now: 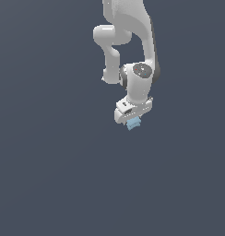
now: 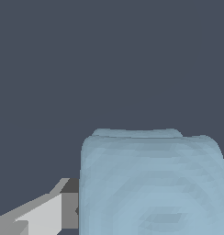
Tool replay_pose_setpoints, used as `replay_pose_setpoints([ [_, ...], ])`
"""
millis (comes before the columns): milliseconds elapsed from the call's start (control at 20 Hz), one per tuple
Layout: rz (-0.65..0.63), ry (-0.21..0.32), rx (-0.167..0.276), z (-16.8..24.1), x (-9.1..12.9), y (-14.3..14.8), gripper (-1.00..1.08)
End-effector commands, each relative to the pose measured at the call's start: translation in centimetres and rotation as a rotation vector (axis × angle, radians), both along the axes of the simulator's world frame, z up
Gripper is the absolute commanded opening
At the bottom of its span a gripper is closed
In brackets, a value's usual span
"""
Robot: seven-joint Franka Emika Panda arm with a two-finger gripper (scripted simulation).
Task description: Pick up the object and move it to a goal position.
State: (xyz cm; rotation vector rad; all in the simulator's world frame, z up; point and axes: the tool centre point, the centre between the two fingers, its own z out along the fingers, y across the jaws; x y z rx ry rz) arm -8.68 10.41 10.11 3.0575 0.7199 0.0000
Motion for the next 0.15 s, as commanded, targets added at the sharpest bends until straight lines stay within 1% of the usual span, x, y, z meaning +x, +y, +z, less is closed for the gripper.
replay_pose_setpoints([
  [0, -0.002, 0.000, 0.000, 0.10, -0.12, 0.31, -1.00],
  [100, -0.002, 0.000, 0.000, 0.10, -0.06, 0.30, -1.00],
])
